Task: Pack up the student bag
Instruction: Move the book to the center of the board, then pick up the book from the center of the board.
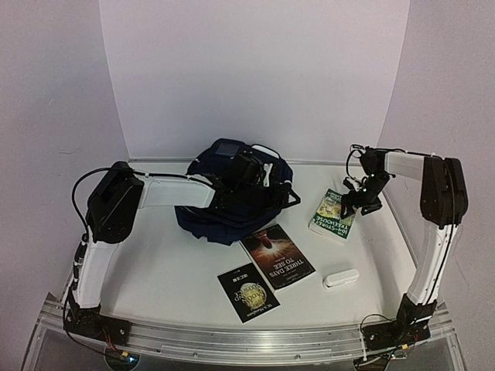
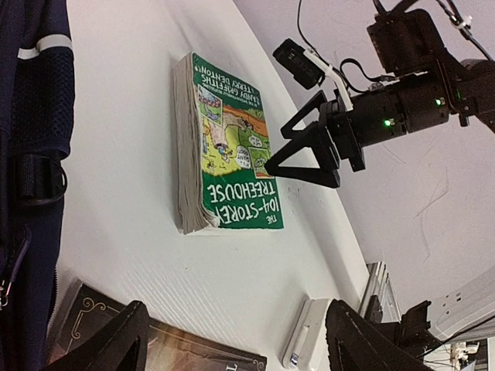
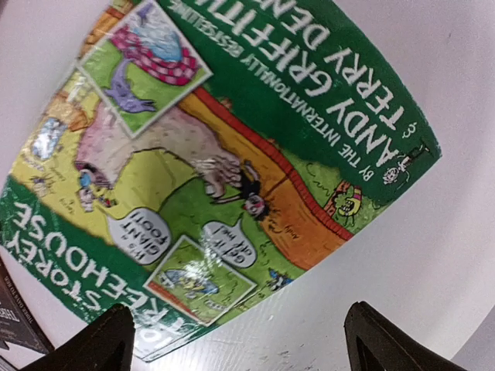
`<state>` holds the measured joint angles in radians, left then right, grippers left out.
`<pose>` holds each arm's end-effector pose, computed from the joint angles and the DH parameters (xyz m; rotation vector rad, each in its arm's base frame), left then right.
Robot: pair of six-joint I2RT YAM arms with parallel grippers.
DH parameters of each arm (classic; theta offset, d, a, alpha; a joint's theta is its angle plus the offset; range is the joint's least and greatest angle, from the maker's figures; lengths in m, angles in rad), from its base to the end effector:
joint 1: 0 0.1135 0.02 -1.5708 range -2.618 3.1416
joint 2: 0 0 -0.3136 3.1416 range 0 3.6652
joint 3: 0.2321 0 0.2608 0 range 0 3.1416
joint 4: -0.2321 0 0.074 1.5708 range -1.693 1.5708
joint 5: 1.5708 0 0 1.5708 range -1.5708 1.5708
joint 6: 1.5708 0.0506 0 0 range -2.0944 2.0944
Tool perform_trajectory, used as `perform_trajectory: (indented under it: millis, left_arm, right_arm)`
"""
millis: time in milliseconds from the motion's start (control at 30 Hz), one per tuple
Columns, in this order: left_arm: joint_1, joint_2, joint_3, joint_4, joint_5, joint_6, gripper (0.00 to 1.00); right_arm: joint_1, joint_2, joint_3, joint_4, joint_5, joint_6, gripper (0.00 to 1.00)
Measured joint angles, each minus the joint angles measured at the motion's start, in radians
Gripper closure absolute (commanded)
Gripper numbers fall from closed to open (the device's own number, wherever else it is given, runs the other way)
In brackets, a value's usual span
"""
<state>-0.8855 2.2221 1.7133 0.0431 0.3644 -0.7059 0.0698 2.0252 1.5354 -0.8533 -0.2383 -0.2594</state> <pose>0.3464 -0.4522 0.2372 0.4620 2.2456 -1.2971 0.4357 0.0424 0.2088 -0.5102 2.8316 0.3117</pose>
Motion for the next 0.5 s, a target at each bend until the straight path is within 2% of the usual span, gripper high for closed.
perform_trajectory:
  millis: [167, 500]
  left_arm:
    - [-0.002, 0.034, 0.008, -0.001, 0.005, 0.001, 0.22]
    - [-0.002, 0.116, 0.06, -0.001, 0.025, -0.003, 0.3]
  right_arm:
    - [0.012, 0.077, 0.022, 0.002, -0.012, 0.027, 0.1]
    - [0.129, 0.087, 0.019, 0.021, -0.084, 0.099, 0.14]
